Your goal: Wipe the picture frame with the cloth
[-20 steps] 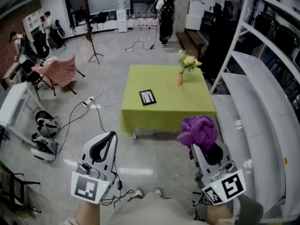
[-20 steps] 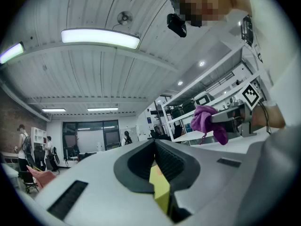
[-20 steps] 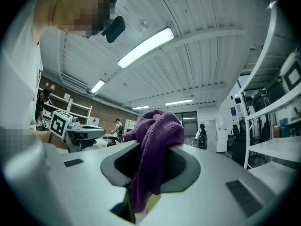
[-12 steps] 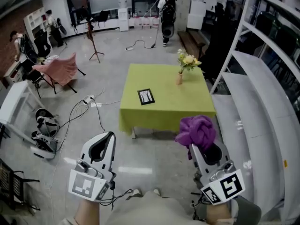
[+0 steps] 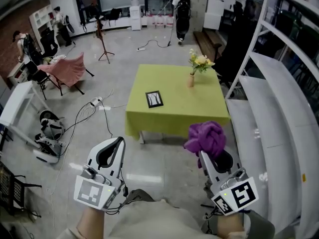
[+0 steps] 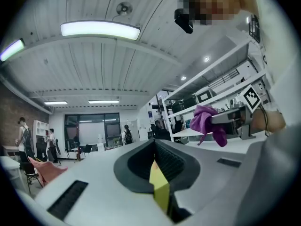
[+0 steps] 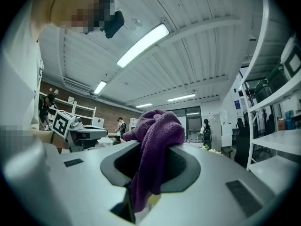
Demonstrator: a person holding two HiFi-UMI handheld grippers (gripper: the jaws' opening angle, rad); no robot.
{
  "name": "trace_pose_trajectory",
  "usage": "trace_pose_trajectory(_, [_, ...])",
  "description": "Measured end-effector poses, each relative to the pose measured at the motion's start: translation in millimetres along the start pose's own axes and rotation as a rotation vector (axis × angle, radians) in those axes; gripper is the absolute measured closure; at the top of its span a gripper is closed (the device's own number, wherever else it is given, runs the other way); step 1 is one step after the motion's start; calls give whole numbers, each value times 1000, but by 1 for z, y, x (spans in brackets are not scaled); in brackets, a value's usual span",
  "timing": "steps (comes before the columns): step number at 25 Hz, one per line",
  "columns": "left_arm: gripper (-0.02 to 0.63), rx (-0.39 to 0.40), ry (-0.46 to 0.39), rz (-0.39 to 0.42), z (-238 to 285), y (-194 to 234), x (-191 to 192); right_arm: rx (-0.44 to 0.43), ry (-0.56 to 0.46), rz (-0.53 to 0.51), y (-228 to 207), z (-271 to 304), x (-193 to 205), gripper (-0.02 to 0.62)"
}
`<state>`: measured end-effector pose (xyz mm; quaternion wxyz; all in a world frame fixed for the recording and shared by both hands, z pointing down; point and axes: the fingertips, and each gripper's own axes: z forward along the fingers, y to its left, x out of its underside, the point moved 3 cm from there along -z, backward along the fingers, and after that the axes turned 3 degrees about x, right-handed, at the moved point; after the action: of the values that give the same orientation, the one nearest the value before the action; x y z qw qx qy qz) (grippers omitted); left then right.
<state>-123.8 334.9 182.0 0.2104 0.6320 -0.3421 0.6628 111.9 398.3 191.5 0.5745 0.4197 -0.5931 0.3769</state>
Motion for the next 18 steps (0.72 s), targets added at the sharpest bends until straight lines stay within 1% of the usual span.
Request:
trace_pose_trajectory(1, [598,-3,-5,2,1,-3,-1,-2,-1,4,-2,-2,2,489])
trace_pose_trajectory(4, [598,0,-36,45,8,-13,-10,-2,12,11,-9,-7,11,489])
trace_pose_trajectory(8, [598,37,-8,89,12,-30,3,-9,22,27,-13,-5,27,489])
trace_pose_trajectory(13, [598,42,-2,68,27,-28,16,-25,53,34,-20,8,46,489])
trace_pose_trajectory(18, [598,36,4,43,45,-10,30,-43,89,29,-26,34,60,489])
